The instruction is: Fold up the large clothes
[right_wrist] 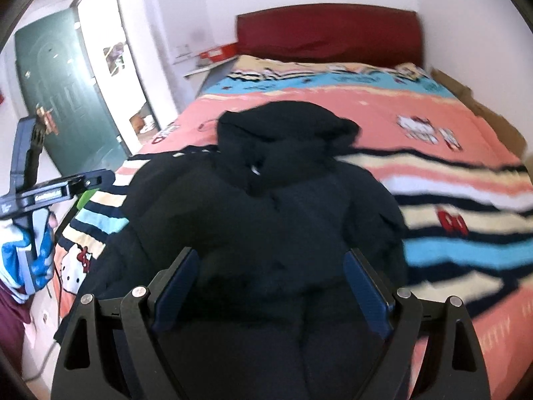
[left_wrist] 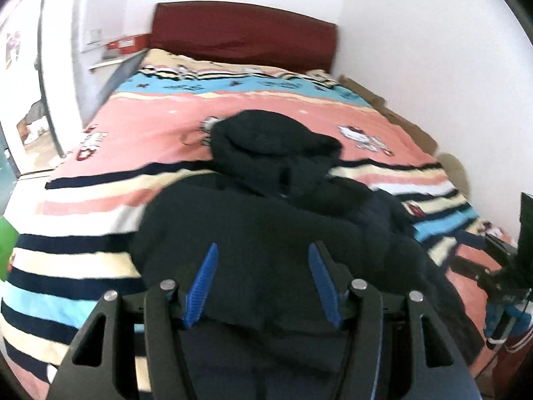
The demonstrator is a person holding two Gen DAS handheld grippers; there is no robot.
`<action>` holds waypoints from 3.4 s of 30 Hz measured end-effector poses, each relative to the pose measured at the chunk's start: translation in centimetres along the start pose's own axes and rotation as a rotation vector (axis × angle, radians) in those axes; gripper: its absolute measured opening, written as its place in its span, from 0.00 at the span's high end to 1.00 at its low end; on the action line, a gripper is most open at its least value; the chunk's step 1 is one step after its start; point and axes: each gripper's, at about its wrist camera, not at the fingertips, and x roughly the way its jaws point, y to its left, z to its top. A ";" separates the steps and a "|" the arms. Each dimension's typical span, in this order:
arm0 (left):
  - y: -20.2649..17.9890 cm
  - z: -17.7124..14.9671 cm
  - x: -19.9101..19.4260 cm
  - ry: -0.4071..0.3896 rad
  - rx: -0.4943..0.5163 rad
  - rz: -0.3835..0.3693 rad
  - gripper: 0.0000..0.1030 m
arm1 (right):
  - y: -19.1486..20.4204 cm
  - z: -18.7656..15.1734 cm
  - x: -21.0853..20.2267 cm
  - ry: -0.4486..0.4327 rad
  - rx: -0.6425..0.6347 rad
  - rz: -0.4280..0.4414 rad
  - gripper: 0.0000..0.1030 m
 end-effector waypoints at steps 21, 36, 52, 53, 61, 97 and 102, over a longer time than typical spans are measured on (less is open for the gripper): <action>2.5 -6.1 12.7 0.086 -0.021 0.073 0.41 | 1.8 -2.0 13.0 0.124 -0.090 0.089 0.15; 2.1 -6.4 11.8 0.119 -0.013 0.123 0.40 | 1.8 -3.0 14.7 0.190 -0.099 0.066 0.15; -1.7 -7.6 12.9 0.134 0.021 0.058 0.39 | -2.1 -4.4 13.4 0.191 -0.037 0.085 0.10; -1.7 -7.7 13.0 0.134 0.022 0.062 0.39 | -2.2 -4.6 13.7 0.195 -0.032 0.088 0.10; -2.2 -8.4 13.2 0.147 0.024 0.112 0.39 | -1.7 -5.1 14.4 0.200 -0.041 0.059 0.09; 3.5 -13.6 -7.7 -0.022 -0.154 0.103 0.39 | -4.2 -9.2 -8.6 0.012 0.140 -0.228 0.09; 5.8 -13.3 -8.0 -0.040 -0.170 0.155 0.39 | -4.8 -8.5 -8.9 -0.003 0.149 -0.239 0.09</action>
